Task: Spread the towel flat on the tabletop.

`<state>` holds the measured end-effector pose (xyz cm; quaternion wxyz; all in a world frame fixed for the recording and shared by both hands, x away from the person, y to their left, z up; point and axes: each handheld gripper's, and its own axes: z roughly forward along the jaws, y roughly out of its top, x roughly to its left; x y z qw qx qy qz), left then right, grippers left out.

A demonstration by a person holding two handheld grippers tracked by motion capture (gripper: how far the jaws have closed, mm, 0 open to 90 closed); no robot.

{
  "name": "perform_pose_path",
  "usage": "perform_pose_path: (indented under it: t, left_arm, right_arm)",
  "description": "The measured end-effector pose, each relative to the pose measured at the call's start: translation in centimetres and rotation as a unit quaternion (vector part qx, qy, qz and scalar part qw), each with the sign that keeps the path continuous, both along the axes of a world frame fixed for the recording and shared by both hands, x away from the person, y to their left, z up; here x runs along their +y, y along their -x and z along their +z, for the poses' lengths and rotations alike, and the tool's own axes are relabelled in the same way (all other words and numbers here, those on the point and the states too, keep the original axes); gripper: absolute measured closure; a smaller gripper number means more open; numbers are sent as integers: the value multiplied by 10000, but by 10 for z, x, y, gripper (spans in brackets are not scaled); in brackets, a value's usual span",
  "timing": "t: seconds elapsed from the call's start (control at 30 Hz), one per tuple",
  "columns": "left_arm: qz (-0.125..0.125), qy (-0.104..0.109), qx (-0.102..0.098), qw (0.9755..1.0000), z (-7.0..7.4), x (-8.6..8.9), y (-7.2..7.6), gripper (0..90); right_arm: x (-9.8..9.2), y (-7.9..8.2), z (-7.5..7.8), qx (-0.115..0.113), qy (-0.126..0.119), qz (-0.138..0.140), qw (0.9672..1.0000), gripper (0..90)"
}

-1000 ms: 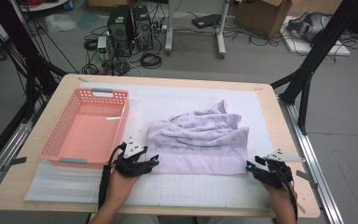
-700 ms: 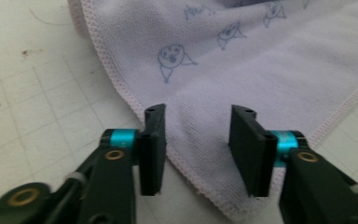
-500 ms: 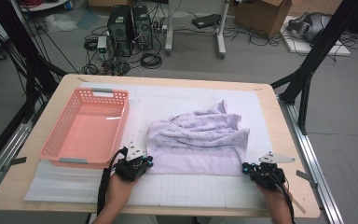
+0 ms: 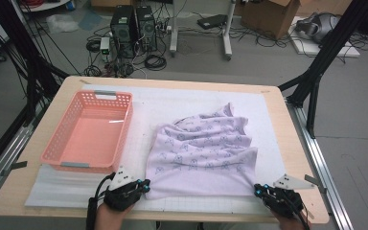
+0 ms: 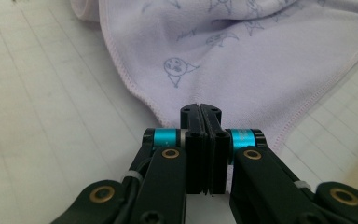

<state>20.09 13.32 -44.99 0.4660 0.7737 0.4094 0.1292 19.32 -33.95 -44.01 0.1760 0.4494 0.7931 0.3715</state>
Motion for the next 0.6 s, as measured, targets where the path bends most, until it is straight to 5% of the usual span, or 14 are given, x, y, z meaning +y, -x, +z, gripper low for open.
perform_pose_path:
  t: [0.23, 0.3, 0.4, 0.6]
  left_arm:
    - [-297, 64, -40, 9995, 0, 2, 33, 874]
    - [-252, 88, -109, 9996, -1, 1, 32, 684]
    - [-100, 237, -150, 9996, -2, 3, 27, 517]
    - [-138, 342, 69, 9993, -8, -4, 13, 496]
  right_arm:
    - [-4, 43, 6, 96, 110, 132, 9998, 864]
    - [-7, 49, 5, 73, 70, 127, 9999, 755]
    - [-12, 48, 7, -128, -229, -27, 9997, 634]
    - [-12, 32, 4, -285, -170, -398, 9987, 612]
